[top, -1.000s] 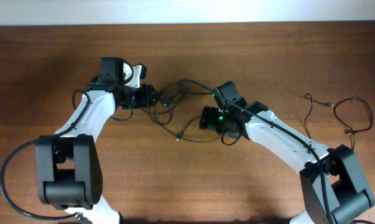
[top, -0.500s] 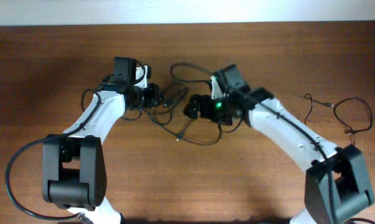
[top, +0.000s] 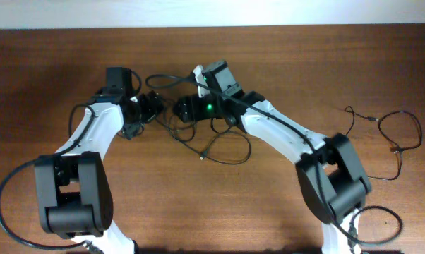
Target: Untangle cables
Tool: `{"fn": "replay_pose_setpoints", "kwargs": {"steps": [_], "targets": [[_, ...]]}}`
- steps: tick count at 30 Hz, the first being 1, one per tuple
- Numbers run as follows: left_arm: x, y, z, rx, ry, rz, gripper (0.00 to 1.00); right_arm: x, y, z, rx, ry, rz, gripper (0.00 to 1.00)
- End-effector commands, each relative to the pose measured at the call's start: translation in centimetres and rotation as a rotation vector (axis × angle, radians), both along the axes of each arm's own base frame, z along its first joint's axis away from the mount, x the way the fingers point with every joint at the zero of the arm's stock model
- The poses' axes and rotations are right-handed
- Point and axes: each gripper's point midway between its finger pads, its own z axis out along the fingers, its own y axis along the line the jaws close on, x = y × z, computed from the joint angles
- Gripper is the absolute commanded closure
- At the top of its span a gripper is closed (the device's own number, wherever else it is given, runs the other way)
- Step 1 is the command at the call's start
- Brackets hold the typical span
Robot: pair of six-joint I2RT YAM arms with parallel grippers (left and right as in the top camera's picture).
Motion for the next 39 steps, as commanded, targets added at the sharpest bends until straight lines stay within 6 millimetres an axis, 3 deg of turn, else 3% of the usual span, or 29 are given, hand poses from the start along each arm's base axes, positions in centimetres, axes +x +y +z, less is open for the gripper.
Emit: {"fn": "replay_pose_setpoints", "kwargs": {"steps": [1,3,7,8,12,16,17,18,20,21,26,30,31,35,39], "targets": [[-0.2,1.0,0.1,0.009,0.006,0.050,0.01,-0.8,-2.1,-3.5,-0.117,0.091,-0.034,0.35],[-0.2,1.0,0.1,0.005,0.007,0.057,0.01,-3.7,-3.9,-5.4,-0.211,0.228,-0.027,0.40],[-0.2,1.0,0.1,0.006,0.009,0.057,0.01,-7.4,-5.5,-6.8,-0.314,0.365,-0.005,0.45],[-0.2,1.0,0.1,0.006,0.010,0.057,0.01,-7.7,-5.6,-6.5,-0.322,0.370,0.004,0.55],[-0.2,1.0,0.1,0.006,0.010,0.057,0.01,-5.3,-3.9,1.0,-0.218,0.224,-0.002,0.54],[-0.4,1.0,0.0,0.008,0.018,0.057,0.01,-4.1,-2.5,1.5,-0.176,0.158,0.004,0.55],[-0.6,1.4,-0.1,0.022,0.026,0.065,0.01,-4.1,-2.2,1.7,-0.152,0.158,0.014,0.51],[-0.7,1.6,-0.1,0.035,0.029,0.069,0.01,-4.0,-1.7,2.7,-0.111,0.155,0.032,0.50],[-0.6,1.6,-0.1,0.034,0.028,0.069,0.01,-1.7,-1.6,3.3,-0.102,0.045,0.021,0.52],[-0.6,1.6,-0.1,0.033,0.028,0.069,0.01,-0.9,-1.4,2.6,-0.138,-0.033,0.057,0.52],[-0.6,1.5,-0.1,0.032,0.027,0.068,0.01,-1.1,0.5,-2.5,-0.239,-0.190,0.314,0.51],[-0.6,1.5,-0.1,0.031,0.026,0.068,0.01,-0.5,1.0,-5.7,-0.247,-0.181,0.320,0.53],[-0.6,1.5,-0.1,0.031,0.025,0.068,0.01,-0.5,0.9,-6.3,-0.252,-0.172,0.322,0.57],[-0.6,1.5,-0.1,0.031,0.025,0.068,0.01,-0.6,0.9,-6.8,-0.255,-0.162,0.319,0.93],[0.1,-0.4,0.6,-0.069,-0.014,0.011,0.01,-0.6,0.9,-6.7,-0.244,-0.135,0.288,0.96]]}}
